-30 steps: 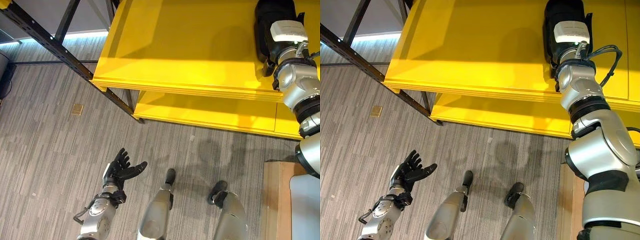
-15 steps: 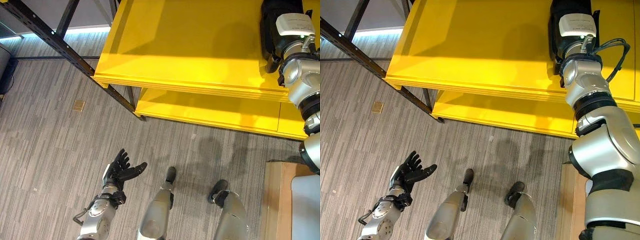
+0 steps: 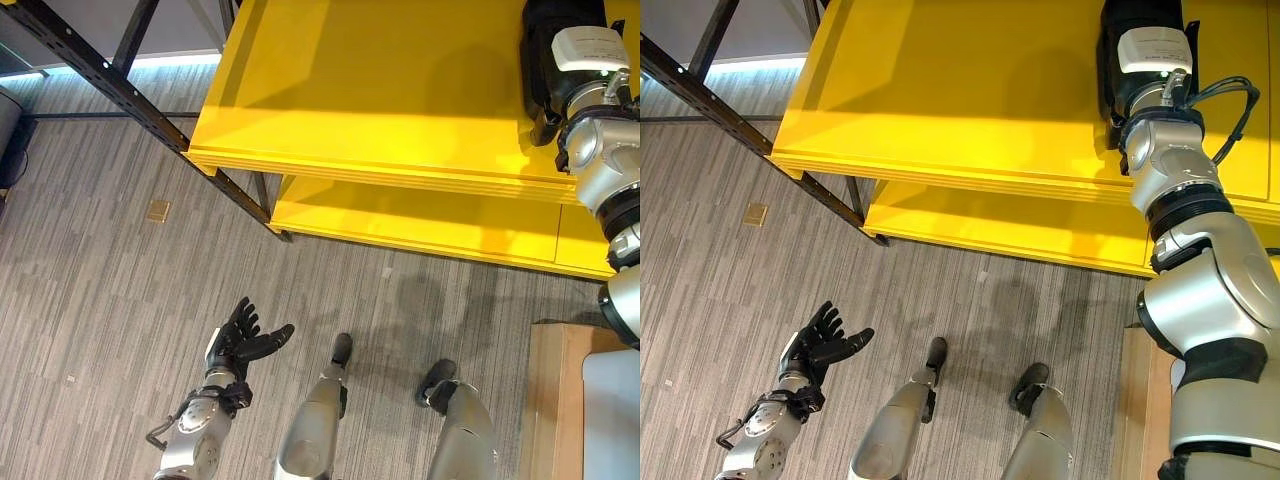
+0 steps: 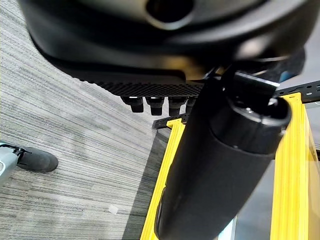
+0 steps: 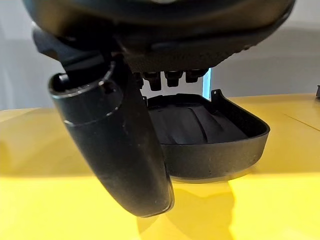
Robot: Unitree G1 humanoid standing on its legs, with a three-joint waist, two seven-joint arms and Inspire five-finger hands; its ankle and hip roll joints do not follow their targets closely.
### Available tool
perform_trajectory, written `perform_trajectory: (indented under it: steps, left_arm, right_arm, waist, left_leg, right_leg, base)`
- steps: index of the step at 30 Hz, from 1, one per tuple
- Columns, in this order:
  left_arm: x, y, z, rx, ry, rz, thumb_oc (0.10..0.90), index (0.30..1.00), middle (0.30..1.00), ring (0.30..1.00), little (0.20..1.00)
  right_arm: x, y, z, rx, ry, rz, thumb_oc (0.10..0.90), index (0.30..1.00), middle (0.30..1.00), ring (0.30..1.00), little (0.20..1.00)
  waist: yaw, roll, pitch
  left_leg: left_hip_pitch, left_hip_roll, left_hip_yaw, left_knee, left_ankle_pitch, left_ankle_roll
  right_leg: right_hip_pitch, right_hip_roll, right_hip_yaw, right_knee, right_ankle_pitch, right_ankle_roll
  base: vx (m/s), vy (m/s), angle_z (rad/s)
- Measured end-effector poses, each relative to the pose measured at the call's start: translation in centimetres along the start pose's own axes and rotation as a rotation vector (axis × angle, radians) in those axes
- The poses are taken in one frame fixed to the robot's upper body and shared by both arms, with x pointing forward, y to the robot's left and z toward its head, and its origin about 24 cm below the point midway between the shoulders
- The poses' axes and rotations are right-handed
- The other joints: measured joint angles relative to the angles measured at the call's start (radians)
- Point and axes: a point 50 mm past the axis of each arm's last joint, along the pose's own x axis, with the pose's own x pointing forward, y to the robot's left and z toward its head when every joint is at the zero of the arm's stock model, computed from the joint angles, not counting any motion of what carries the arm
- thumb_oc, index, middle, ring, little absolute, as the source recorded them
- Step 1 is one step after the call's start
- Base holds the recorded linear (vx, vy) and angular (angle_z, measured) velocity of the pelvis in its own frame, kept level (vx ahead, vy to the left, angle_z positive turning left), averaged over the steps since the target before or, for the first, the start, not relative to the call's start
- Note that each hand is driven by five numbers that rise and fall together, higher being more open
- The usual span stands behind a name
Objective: Move parts from the plastic box to the shelf.
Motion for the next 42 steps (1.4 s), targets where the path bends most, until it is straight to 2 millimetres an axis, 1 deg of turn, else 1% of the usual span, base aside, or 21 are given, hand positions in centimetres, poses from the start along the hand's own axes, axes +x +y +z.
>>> perform_trajectory:
  steps: [3, 10, 11, 14, 16, 17, 18, 19, 21, 24, 27, 31, 32, 33, 34, 35, 37, 38, 39, 41, 42]
  left_arm:
    - [0.0, 0.0, 0.0, 0.0, 0.0, 0.002, 0.9, 1.0, 1.0, 1.0, 1.0]
    - [0.1, 0.1, 0.2, -0.002, -0.009, 0.003, 0.9, 1.0, 1.0, 1.0, 1.0]
    - [0.1, 0.1, 0.3, -0.003, -0.012, 0.006, 0.9, 1.0, 1.0, 1.0, 1.0]
    - [0.2, 0.4, 0.6, 0.003, -0.021, 0.011, 0.9, 1.0, 1.0, 1.0, 1.0]
    - [0.3, 0.4, 0.8, 0.006, -0.024, 0.011, 0.9, 1.0, 1.0, 1.0, 1.0]
    - [0.3, 0.5, 1.0, 0.004, -0.035, 0.012, 0.9, 1.0, 1.0, 1.0, 1.0]
    - [0.3, 0.6, 1.1, 0.003, -0.037, 0.017, 0.9, 1.0, 1.0, 1.0, 1.0]
    - [0.0, 1.3, 1.0, -0.004, -0.035, 0.047, 0.9, 1.0, 1.0, 1.0, 1.0]
    - [0.0, 1.6, 1.2, -0.003, -0.042, 0.057, 0.9, 1.0, 1.0, 1.0, 1.0]
    - [0.3, 1.4, 1.6, 0.0, -0.055, 0.049, 0.9, 1.0, 1.0, 1.0, 1.0]
    - [0.1, 1.7, 1.3, 0.002, -0.041, 0.056, 0.9, 1.0, 1.0, 1.0, 1.0]
    - [0.2, 1.6, 1.5, 0.008, -0.049, 0.052, 0.9, 1.0, 1.0, 1.0, 1.0]
    - [0.1, 1.8, 1.6, 0.009, -0.051, 0.057, 0.9, 1.0, 1.0, 1.0, 1.0]
    - [0.0, 1.9, 1.5, 0.011, -0.046, 0.062, 0.9, 1.0, 1.0, 1.0, 1.0]
    - [0.0, 2.0, 1.4, 0.011, -0.043, 0.066, 0.9, 1.0, 1.0, 1.0, 1.0]
    - [0.0, 2.1, 1.5, 0.01, -0.047, 0.07, 0.9, 1.0, 1.0, 1.0, 1.0]
    - [-0.5, 2.7, 1.2, 0.008, -0.038, 0.093, 0.9, 1.0, 1.0, 1.0, 1.0]
    - [-0.7, 2.9, 0.9, 0.009, -0.026, 0.1, 0.9, 1.0, 1.0, 1.0, 1.0]
    - [-0.8, 2.9, 0.8, 0.009, -0.022, 0.1, 0.9, 1.0, 1.0, 1.0, 1.0]
    - [-1.0, 2.9, 0.5, 0.004, -0.014, 0.103, 0.9, 1.0, 1.0, 1.0, 1.0]
    - [-1.0, 2.9, 0.4, -0.002, -0.01, 0.108, 0.9, 1.0, 1.0, 1.0, 1.0]
  right_arm:
    - [0.0, -0.1, 0.2, 0.001, -0.007, -0.004, 0.9, 1.0, 1.0, 1.0, 1.0]
    - [-0.1, -0.9, 1.7, -0.025, -0.089, -0.036, 0.9, 1.0, 1.0, 1.0, 1.0]
    - [-0.1, -1.1, 1.9, -0.024, -0.102, -0.045, 0.9, 1.0, 1.0, 1.0, 1.0]
    - [-0.2, -1.9, 3.0, -0.017, -0.151, -0.075, 0.9, 1.0, 1.0, 1.0, 1.0]
    - [-0.5, -2.9, 4.7, -0.021, -0.232, -0.117, 0.9, 1.0, 1.0, 1.0, 1.0]
    - [-0.7, -3.5, 5.2, -0.018, -0.259, -0.138, 0.9, 1.0, 1.0, 1.0, 1.0]
    - [-0.7, -4.0, 5.3, -0.018, -0.269, -0.154, 0.9, 1.0, 1.0, 1.0, 1.0]
    - [-1.1, -4.6, 6.6, -0.008, -0.328, -0.178, 0.9, 1.0, 1.0, 1.0, 1.0]
    - [-1.5, -5.0, 7.5, 0.001, -0.375, -0.197, 0.9, 1.0, 1.0, 1.0, 1.0]
    - [-1.5, -4.9, 7.6, 0.002, -0.382, -0.194, 0.9, 1.0, 1.0, 1.0, 1.0]
    - [-2.2, -4.3, 8.0, 0.038, -0.421, -0.194, 0.9, 1.0, 1.0, 1.0, 1.0]
    - [-2.9, -3.3, 7.5, 0.112, -0.422, -0.185, 0.9, 1.0, 1.0, 1.0, 1.0]
    - [-3.5, -2.6, 7.2, 0.19, -0.428, -0.183, 0.9, 1.0, 1.0, 1.0, 1.0]
    - [-3.7, -2.3, 7.3, 0.199, -0.434, -0.178, 0.9, 1.0, 1.0, 1.0, 1.0]
    - [-4.3, -1.3, 6.9, 0.26, -0.435, -0.15, 0.9, 1.0, 1.0, 1.0, 1.0]
    - [-5.1, -0.5, 6.5, 0.328, -0.439, -0.139, 0.9, 1.0, 1.0, 1.0, 1.0]
    - [-6.3, 1.3, 6.5, 0.411, -0.467, -0.088, 0.9, 1.0, 1.0, 1.0, 1.0]
    - [-7.3, 2.7, 6.1, 0.476, -0.467, -0.038, 0.9, 1.0, 1.0, 1.0, 1.0]
    - [-7.5, 3.3, 6.0, 0.495, -0.462, -0.018, 0.9, 1.0, 1.0, 1.0, 1.0]
    - [-9.4, 5.6, 4.5, 0.615, -0.417, 0.048, 0.9, 1.0, 1.0, 1.0, 1.0]
    - [-9.9, 6.1, 4.2, 0.635, -0.411, 0.067, 0.9, 1.0, 1.0, 1.0, 1.0]
  waist:
    - [-0.002, 0.0, 0.0]
    - [-0.008, -0.004, 0.0]
    - [-0.008, -0.008, 0.0]
    - [-0.013, -0.038, 0.001]
    - [-0.036, -0.066, 0.0]
    - [-0.039, -0.079, -0.007]
    - [-0.042, -0.084, -0.008]
    - [-0.061, -0.085, -0.009]
    - [-0.063, -0.085, -0.009]
    - [-0.069, -0.086, -0.009]
    - [-0.078, -0.086, -0.01]
    - [-0.102, -0.087, -0.01]
    - [-0.099, -0.087, -0.011]
    - [-0.099, -0.088, -0.012]
    - [-0.118, -0.09, -0.014]
    - [-0.118, -0.095, -0.019]
    - [-0.142, -0.104, -0.029]
    - [-0.15, -0.108, -0.035]
    - [-0.151, -0.109, -0.037]
    - [-0.175, -0.109, -0.051]
    - [-0.178, -0.11, -0.056]
  left_leg:
    - [0.0, 0.0, 0.0, 0.0, 0.0, 0.0]
    - [0.003, 0.002, 0.005, 0.0, 0.001, 0.0]
    - [0.003, 0.002, 0.006, 0.0, 0.001, 0.0]
    - [0.009, 0.004, 0.008, 0.001, 0.0, 0.0]
    - [0.035, 0.004, 0.017, -0.001, -0.003, 0.005]
    - [0.04, 0.004, 0.022, 0.0, -0.006, 0.009]
    - [0.04, 0.003, 0.025, 0.0, -0.007, 0.009]
    - [0.048, 0.004, 0.034, -0.002, -0.011, 0.016]
    - [0.058, 0.002, 0.055, -0.003, -0.017, 0.025]
    - [0.06, 0.003, 0.057, -0.005, -0.017, 0.025]
    - [0.084, 0.005, 0.075, -0.016, -0.021, 0.031]
    - [0.105, 0.008, 0.085, -0.026, -0.024, 0.034]
    - [0.113, 0.017, 0.085, -0.033, -0.024, 0.034]
    - [0.117, 0.019, 0.089, -0.036, -0.024, 0.034]
    - [0.129, 0.025, 0.099, -0.04, -0.026, 0.033]
    - [0.138, 0.03, 0.104, -0.047, -0.028, 0.033]
    - [0.155, 0.038, 0.113, -0.064, -0.028, 0.033]
    - [0.174, 0.044, 0.125, -0.079, -0.028, 0.033]
    - [0.182, 0.046, 0.131, -0.084, -0.028, 0.033]
    - [0.208, 0.056, 0.141, -0.111, -0.027, 0.032]
    - [0.213, 0.058, 0.15, -0.116, -0.028, 0.032]
  right_leg:
    - [0.0, 0.0, 0.0, 0.0, 0.0, 0.0]
    - [0.006, 0.005, 0.0, -0.016, 0.011, -0.004]
    - [0.006, 0.006, 0.0, -0.019, 0.013, -0.004]
    - [0.017, 0.012, 0.003, -0.037, 0.021, -0.001]
    - [0.05, 0.017, 0.005, -0.064, 0.034, 0.007]
    - [0.056, 0.021, 0.01, -0.077, 0.036, 0.02]
    - [0.057, 0.023, 0.014, -0.086, 0.042, 0.024]
    - [0.075, 0.031, 0.018, -0.117, 0.062, 0.029]
    - [0.078, 0.037, 0.038, -0.136, 0.081, 0.028]
    - [0.08, 0.039, 0.04, -0.143, 0.084, 0.028]
    - [0.096, 0.046, 0.052, -0.16, 0.094, 0.034]
    - [0.116, 0.057, 0.059, -0.187, 0.103, 0.037]
    - [0.133, 0.068, 0.055, -0.207, 0.111, 0.039]
    - [0.136, 0.071, 0.055, -0.213, 0.114, 0.039]
    - [0.149, 0.083, 0.061, -0.236, 0.125, 0.039]
    - [0.159, 0.09, 0.061, -0.251, 0.129, 0.038]
    - [0.176, 0.105, 0.064, -0.28, 0.14, 0.041]
    - [0.193, 0.114, 0.067, -0.305, 0.15, 0.042]
    - [0.198, 0.12, 0.073, -0.314, 0.155, 0.042]
    - [0.227, 0.14, 0.077, -0.361, 0.172, 0.046]
    - [0.229, 0.144, 0.081, -0.372, 0.175, 0.047]
  base:
    - [0.0, 0.0, 0.0]
    - [0.0, 0.021, -0.03]
    - [0.0, 0.022, -0.05]
    - [0.0, 0.037, -0.04]
    - [0.01, 0.049, -0.12]
    - [0.02, 0.065, -0.12]
    - [0.02, 0.069, -0.17]
    - [0.02, 0.049, -0.18]
    - [0.02, 0.031, -0.25]
    - [0.03, 0.045, -0.08]
    - [0.03, 0.018, -0.13]
    - [0.03, 0.021, -0.08]
    - [0.04, 0.021, -0.11]
    - [0.07, 0.036, -0.18]
    - [0.09, 0.04, -0.2]
    - [0.08, 0.027, -0.24]
    - [0.07, 0.014, -0.2]
    - [0.09, 0.013, -0.23]
    - [0.11, 0.021, -0.24]
    - [0.1, 0.02, -0.19]
    - [0.11, 0.026, -0.26]
